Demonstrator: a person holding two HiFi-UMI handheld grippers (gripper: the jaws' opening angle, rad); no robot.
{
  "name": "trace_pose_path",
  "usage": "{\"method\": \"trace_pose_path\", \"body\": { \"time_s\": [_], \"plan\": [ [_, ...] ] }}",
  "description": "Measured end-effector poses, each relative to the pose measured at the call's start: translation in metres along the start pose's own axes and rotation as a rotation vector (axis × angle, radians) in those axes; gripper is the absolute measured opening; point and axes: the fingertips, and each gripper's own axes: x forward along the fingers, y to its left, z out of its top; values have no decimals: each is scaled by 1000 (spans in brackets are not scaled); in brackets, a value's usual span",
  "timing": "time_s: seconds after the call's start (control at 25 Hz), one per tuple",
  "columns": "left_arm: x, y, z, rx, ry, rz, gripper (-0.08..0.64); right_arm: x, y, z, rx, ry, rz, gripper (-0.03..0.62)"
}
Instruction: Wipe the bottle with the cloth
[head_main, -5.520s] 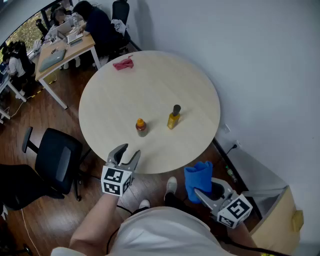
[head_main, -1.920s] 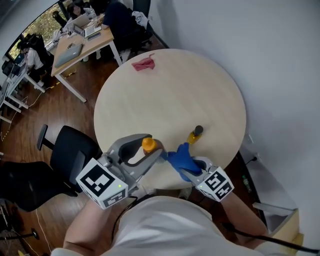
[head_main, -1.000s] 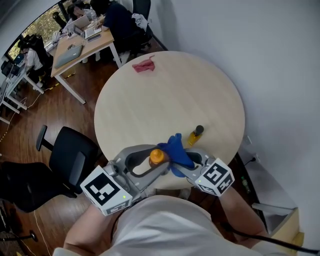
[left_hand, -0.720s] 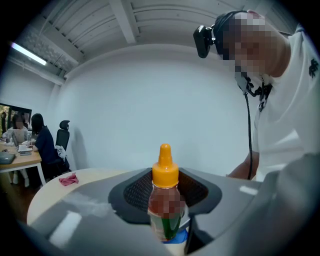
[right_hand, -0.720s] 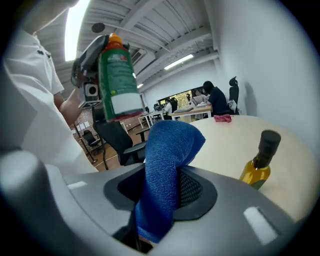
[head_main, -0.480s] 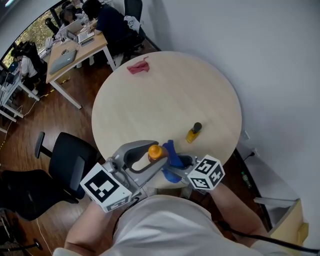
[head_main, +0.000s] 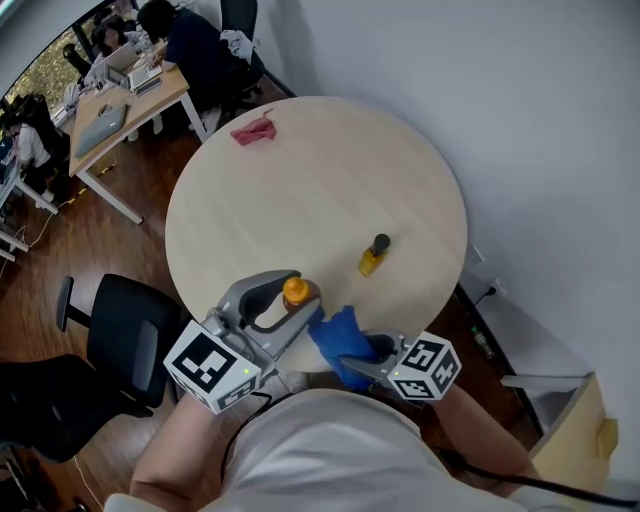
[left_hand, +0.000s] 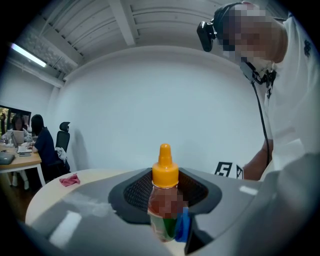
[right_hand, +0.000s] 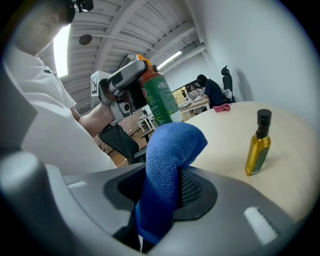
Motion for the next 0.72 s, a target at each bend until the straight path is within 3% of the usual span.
{"method": "trace_pose_path", "body": {
  "time_s": [0.4, 0.52, 0.72],
  "plan": [
    [41, 45, -95, 5, 73, 45, 161, -84, -14, -22, 126, -166, -288, 156],
    [56, 61, -128, -14, 82, 75, 163, -102, -12, -30, 154, -176, -349, 156],
    [78, 91, -172, 17, 114, 169, 163, -125, -8, -44, 180, -166, -426, 156]
  ]
}}
